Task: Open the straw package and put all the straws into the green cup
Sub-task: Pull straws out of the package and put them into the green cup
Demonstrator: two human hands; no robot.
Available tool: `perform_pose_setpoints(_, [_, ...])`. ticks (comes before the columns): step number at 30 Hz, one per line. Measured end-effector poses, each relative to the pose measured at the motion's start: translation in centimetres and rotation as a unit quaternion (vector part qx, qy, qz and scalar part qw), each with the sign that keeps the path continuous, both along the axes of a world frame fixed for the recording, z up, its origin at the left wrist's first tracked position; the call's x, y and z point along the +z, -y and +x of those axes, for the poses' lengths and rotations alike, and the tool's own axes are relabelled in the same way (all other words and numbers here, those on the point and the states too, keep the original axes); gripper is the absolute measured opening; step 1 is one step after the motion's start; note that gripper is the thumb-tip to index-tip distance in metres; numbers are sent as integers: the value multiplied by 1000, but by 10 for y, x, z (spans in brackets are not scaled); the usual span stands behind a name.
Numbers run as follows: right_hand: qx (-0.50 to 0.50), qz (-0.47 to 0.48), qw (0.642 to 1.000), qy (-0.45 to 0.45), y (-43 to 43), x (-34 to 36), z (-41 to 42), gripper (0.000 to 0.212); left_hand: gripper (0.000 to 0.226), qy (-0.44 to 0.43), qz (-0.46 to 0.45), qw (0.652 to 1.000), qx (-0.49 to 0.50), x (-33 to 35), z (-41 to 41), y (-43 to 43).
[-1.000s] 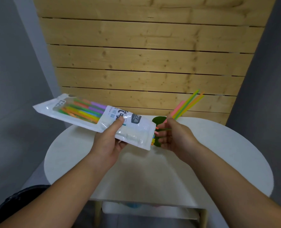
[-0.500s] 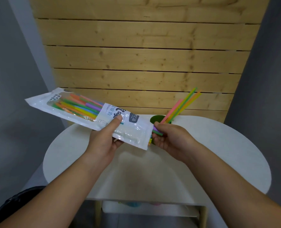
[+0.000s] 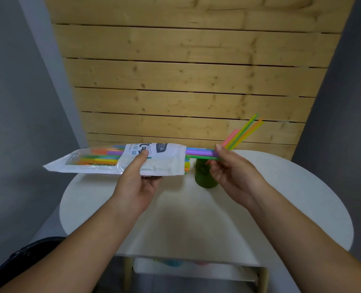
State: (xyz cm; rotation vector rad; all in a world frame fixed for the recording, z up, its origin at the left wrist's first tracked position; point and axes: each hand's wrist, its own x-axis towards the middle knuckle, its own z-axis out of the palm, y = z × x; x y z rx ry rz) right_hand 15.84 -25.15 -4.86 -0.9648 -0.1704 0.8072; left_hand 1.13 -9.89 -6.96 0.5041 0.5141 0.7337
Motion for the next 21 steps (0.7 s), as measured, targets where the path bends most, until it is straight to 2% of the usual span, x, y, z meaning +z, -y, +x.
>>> perform_pose_setpoints(4, [44, 18, 999, -10, -9, -10, -19, 39, 25, 11, 0, 1000, -1, 1, 1, 2])
perform_pose_setpoints(7, [58, -25, 998, 21, -19, -19, -32, 41, 26, 10, 4, 1000, -2, -1, 1, 3])
perform_pose_setpoints(13, [-55, 4, 998, 4, -28, -12, -30, 18, 31, 3, 0, 1000, -7, -3, 2, 8])
perform_pose_setpoints(21, [-124, 11, 992, 9, -16, -3, -11, 17, 26, -4, -22, 1000, 9, -6, 5, -2])
